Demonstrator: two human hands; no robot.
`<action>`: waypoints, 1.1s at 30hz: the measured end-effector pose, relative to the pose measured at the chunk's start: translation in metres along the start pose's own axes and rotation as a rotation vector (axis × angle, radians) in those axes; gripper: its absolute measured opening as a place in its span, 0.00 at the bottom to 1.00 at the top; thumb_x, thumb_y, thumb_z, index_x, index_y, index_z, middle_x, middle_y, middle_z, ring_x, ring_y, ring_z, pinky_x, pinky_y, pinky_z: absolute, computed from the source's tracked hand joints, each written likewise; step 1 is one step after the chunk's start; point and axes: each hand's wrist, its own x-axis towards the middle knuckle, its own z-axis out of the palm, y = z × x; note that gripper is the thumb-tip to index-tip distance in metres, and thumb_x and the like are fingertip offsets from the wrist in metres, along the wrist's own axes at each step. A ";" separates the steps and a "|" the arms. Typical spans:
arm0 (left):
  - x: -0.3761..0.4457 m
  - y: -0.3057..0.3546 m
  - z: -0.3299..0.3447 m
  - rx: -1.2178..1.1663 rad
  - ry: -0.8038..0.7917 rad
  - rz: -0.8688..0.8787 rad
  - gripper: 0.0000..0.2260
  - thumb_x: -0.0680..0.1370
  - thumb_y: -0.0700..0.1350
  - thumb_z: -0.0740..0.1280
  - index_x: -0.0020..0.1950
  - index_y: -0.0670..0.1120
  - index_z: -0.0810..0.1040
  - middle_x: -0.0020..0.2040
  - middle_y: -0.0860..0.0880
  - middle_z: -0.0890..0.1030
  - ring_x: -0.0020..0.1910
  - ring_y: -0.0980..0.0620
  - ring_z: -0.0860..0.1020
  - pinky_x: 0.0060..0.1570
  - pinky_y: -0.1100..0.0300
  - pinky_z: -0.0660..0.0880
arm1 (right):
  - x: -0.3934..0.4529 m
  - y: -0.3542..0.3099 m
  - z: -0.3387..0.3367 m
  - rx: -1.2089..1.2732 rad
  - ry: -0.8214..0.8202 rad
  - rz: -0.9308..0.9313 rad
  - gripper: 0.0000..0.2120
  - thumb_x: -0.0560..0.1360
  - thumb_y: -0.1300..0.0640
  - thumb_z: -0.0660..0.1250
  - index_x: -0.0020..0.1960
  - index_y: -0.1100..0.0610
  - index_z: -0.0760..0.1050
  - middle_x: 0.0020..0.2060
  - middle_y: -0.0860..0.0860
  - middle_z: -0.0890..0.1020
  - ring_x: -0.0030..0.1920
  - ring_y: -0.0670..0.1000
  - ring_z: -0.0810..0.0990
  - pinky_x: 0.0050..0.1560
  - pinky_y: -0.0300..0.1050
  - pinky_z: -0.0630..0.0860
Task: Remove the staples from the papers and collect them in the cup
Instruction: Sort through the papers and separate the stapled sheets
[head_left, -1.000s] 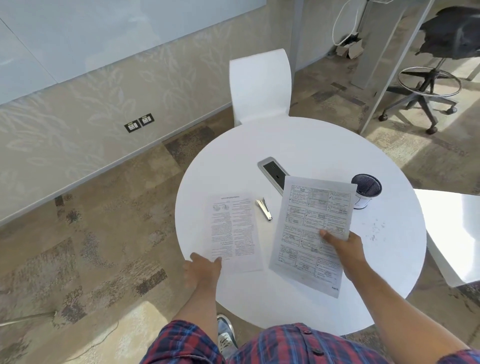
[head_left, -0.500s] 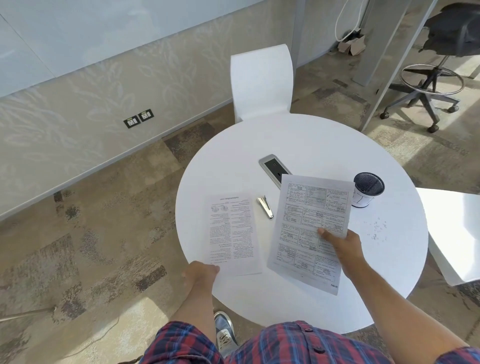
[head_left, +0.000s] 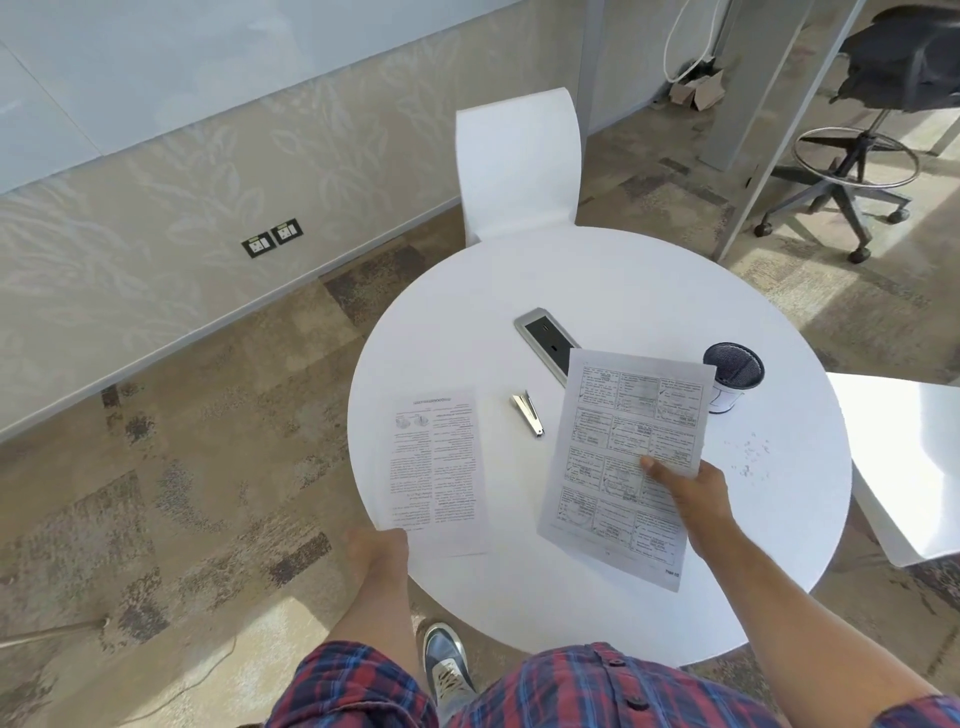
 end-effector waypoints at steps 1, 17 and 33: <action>-0.002 0.003 -0.003 -0.005 0.033 0.033 0.09 0.75 0.34 0.68 0.55 0.39 0.80 0.48 0.42 0.81 0.35 0.48 0.76 0.30 0.61 0.68 | -0.001 -0.001 0.001 -0.004 0.003 0.001 0.11 0.73 0.59 0.80 0.53 0.56 0.83 0.46 0.54 0.89 0.45 0.57 0.89 0.42 0.49 0.83; -0.095 0.169 -0.026 0.031 0.382 1.047 0.14 0.79 0.36 0.66 0.65 0.40 0.80 0.59 0.44 0.84 0.63 0.41 0.79 0.68 0.48 0.68 | 0.013 -0.049 0.009 -0.133 0.290 -0.195 0.08 0.79 0.48 0.71 0.53 0.53 0.82 0.45 0.50 0.86 0.49 0.58 0.85 0.54 0.57 0.83; -0.182 0.221 -0.020 0.528 0.095 1.848 0.07 0.74 0.41 0.66 0.47 0.49 0.82 0.80 0.48 0.68 0.81 0.44 0.62 0.70 0.46 0.64 | -0.010 -0.075 0.027 0.024 -0.255 -0.277 0.07 0.75 0.63 0.77 0.53 0.59 0.86 0.47 0.54 0.90 0.47 0.52 0.89 0.47 0.48 0.85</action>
